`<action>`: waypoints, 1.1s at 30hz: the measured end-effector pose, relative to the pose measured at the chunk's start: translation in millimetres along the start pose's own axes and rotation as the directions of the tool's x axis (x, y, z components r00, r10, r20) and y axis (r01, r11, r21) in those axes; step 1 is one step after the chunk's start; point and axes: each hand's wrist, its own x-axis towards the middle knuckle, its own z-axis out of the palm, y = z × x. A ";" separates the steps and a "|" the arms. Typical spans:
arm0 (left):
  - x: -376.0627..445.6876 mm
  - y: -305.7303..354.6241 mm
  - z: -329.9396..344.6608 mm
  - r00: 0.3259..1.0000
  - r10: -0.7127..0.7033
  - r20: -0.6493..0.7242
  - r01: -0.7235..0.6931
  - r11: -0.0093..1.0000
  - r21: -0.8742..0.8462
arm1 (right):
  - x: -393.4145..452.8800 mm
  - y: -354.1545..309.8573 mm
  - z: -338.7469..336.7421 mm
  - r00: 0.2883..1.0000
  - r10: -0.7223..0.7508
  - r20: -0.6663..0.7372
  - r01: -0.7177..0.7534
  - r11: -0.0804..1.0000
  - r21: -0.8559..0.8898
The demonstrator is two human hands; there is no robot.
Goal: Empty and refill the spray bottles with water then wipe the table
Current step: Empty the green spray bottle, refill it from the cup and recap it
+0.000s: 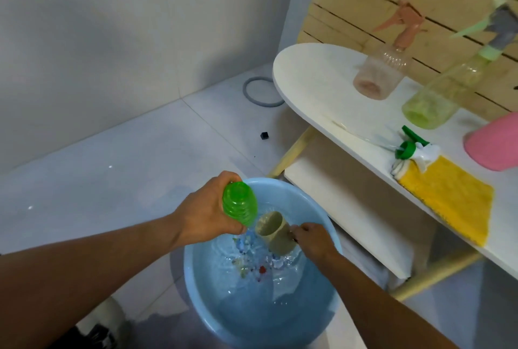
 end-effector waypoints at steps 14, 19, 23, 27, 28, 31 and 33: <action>-19.0 19.7 -3.6 1.000 -0.024 -0.009 0.025 0.993 0.115 | -80.7 -93.4 -109.5 0.967 -0.158 -0.202 0.213 0.933 0.289; -17.8 34.8 -1.6 1.000 -0.011 0.002 0.011 0.994 0.109 | -117.4 -123.9 -136.8 0.932 -0.264 -0.248 0.326 0.910 0.256; -18.4 45.5 2.0 1.000 0.021 0.003 -0.021 0.992 0.125 | -137.3 -137.2 -147.3 0.915 -0.317 -0.250 0.371 0.905 0.211; -19.6 50.4 4.9 0.999 0.045 0.018 -0.047 0.990 0.131 | -148.2 -144.0 -148.7 0.892 -0.364 -0.266 0.412 0.898 0.154; -20.2 50.8 5.3 0.999 0.049 0.021 -0.051 0.990 0.134 | -149.5 -144.7 -148.7 0.887 -0.373 -0.273 0.420 0.897 0.138; -21.0 51.2 5.5 0.999 0.050 0.015 -0.052 0.988 0.142 | -151.3 -145.6 -149.6 0.866 -0.400 -0.299 0.439 0.895 0.075; -20.9 51.2 4.9 0.999 0.053 0.013 -0.054 0.987 0.149 | -151.8 -144.8 -150.5 0.852 -0.419 -0.315 0.448 0.894 0.023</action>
